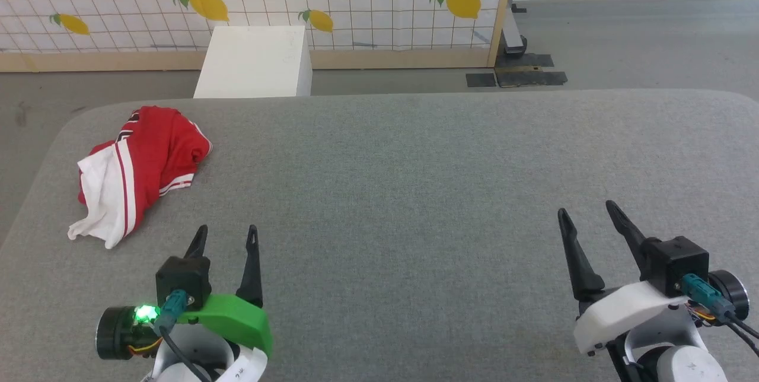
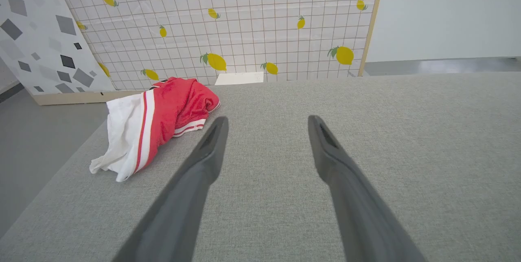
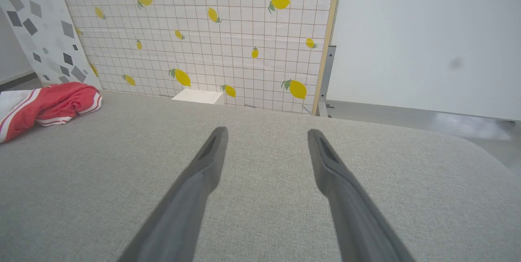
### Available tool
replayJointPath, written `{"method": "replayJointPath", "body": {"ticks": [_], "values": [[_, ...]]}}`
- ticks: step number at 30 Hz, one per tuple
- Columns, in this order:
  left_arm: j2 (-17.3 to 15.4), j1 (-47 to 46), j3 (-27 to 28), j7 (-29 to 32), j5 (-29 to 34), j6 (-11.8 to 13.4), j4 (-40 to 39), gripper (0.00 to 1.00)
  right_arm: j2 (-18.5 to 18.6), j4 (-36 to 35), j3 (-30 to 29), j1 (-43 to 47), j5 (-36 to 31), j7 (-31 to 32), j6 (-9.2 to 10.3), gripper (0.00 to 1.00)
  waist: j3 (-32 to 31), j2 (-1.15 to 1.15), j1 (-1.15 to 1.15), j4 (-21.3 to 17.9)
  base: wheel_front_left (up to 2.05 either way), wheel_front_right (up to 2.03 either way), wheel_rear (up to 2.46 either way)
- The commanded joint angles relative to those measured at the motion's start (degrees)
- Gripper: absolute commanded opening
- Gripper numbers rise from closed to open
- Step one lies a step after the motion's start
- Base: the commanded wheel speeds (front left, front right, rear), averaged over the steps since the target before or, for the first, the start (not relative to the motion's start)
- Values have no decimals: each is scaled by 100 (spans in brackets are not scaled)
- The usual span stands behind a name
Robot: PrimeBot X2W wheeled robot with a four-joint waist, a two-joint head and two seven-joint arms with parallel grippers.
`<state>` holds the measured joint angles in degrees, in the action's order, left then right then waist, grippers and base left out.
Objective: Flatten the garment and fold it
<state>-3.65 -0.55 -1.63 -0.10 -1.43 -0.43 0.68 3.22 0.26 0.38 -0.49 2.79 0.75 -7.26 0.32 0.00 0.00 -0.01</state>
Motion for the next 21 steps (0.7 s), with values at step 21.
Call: {"method": "replayJointPath", "body": {"ticks": [21], "values": [[-91, 83, -136, -43, -84, 57, 45, 100, 65, -16, 71, 87, 128, 68, -13, 100, -32, 0, 0, 9, 0, 0, 0]]}}
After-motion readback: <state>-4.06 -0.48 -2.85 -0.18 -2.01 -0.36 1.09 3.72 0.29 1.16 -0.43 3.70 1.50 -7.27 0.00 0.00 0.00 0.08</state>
